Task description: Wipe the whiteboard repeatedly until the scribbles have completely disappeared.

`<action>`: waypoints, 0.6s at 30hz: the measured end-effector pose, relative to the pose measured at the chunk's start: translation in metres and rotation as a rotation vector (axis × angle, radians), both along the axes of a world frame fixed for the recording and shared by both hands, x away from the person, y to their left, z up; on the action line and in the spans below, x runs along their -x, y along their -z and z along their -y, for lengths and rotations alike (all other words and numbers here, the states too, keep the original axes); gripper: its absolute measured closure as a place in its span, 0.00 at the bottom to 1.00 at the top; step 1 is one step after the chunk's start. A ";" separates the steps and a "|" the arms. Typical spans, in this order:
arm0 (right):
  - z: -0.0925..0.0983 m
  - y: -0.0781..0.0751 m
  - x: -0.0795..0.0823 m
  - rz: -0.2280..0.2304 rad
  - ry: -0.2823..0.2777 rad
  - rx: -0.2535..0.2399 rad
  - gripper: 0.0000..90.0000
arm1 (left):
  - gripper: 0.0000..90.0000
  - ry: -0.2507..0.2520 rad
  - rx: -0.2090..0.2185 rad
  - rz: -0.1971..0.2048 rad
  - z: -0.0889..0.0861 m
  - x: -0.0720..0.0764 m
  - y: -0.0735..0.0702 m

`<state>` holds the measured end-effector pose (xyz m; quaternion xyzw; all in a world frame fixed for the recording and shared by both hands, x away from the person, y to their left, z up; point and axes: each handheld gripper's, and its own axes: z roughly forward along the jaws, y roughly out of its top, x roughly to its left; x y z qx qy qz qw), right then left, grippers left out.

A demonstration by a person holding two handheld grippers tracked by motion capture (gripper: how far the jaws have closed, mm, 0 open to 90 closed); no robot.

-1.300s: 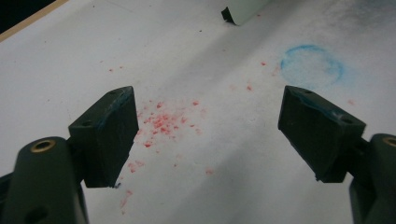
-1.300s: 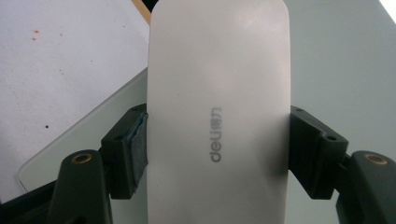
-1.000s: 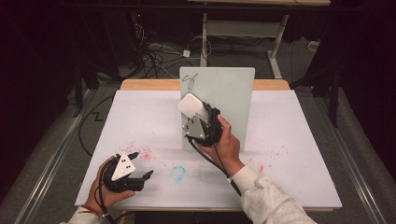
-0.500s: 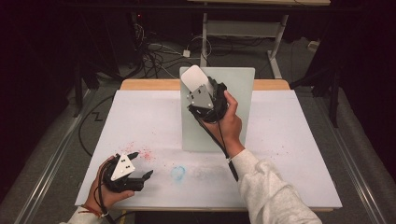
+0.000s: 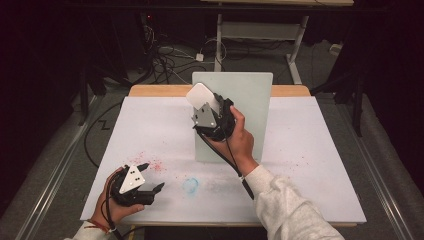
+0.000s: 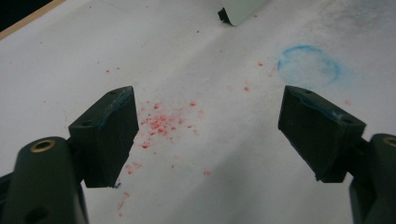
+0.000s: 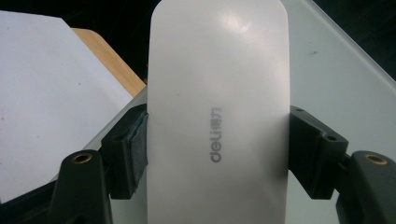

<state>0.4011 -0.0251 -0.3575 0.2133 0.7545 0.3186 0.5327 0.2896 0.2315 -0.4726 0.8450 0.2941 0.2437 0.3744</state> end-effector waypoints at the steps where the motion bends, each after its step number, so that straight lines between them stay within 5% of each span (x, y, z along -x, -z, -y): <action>1: 0.000 -0.001 -0.001 -0.003 0.000 -0.009 0.34 | 0.21 0.001 -0.001 -0.001 0.000 0.000 0.000; 3: 0.001 -0.006 -0.003 0.020 0.007 -0.008 0.34 | 0.21 0.001 -0.003 -0.002 0.000 0.000 0.000; 11: 0.021 -0.032 -0.014 0.035 0.062 -0.154 0.34 | 0.21 -0.003 0.005 -0.002 -0.001 0.000 0.000; 18: -0.003 -0.008 -0.004 0.005 0.018 -0.051 0.34 | 0.22 -0.003 0.036 -0.014 -0.003 -0.003 0.000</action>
